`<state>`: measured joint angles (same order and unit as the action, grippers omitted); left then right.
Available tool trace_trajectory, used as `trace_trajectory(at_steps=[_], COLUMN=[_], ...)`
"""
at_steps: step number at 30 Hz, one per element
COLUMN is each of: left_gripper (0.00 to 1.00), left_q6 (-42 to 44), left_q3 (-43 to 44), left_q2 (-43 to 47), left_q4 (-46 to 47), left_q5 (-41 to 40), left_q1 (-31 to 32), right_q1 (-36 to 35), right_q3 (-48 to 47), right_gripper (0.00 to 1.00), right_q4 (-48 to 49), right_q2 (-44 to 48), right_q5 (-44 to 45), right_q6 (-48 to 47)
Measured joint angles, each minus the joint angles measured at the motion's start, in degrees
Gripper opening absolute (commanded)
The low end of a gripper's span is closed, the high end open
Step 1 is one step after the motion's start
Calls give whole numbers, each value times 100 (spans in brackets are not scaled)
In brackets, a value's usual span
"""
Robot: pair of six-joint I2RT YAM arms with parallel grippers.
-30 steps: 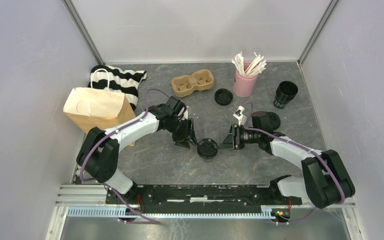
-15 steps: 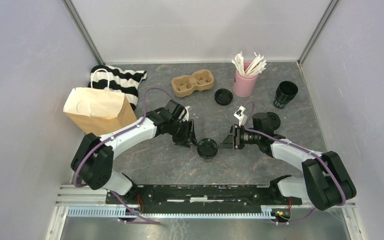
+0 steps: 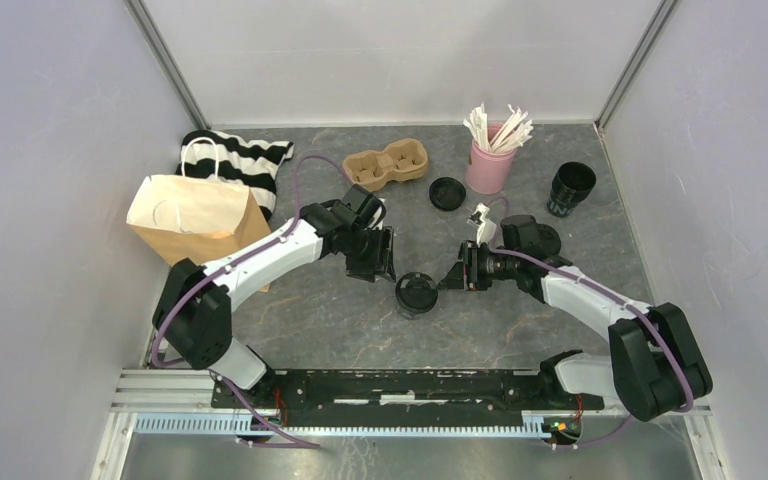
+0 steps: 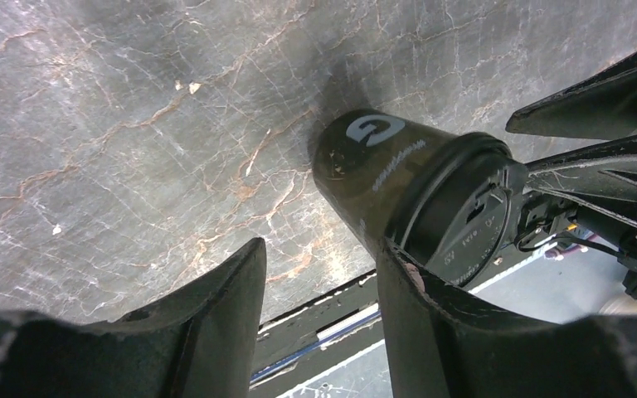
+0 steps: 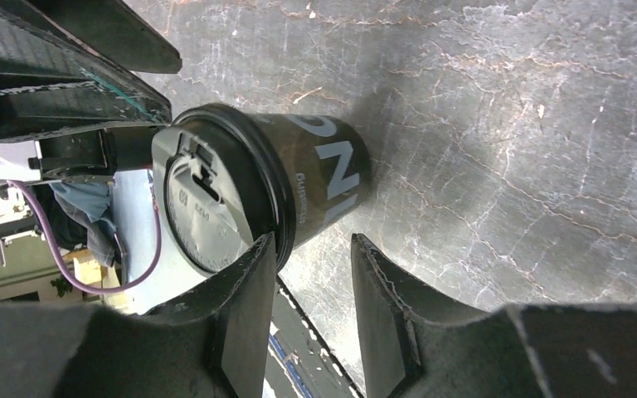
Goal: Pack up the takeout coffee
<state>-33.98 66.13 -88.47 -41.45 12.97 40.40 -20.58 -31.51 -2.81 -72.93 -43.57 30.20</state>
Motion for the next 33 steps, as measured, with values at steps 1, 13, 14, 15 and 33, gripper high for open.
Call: trace_trajectory(at_steps=[1,13,14,15,33], left_gripper=[59,59,60,60,77], left_q6=[0,35,72,92,98], left_q3=[28,153,153,153,-170], left_q2=[0,-4,-4,-2,656], left_q4=[-35,-380,-400,-411,-155], left_q5=[-35,-229,-245,-247,564], left_q1=[-2,-2,-4,-9,-177], right_q1=[0,-2,-2,0,-271], right_q3=[0,-402,-459,-481,-420], right_gripper=[45,46,46,48,78], right_q4=[-31,-332,-330,-332,-439], right_q2=[17,52,61,63,-243], right_q5=[31,149,144,140,-931], right_q6=[-2,15,17,17,-356])
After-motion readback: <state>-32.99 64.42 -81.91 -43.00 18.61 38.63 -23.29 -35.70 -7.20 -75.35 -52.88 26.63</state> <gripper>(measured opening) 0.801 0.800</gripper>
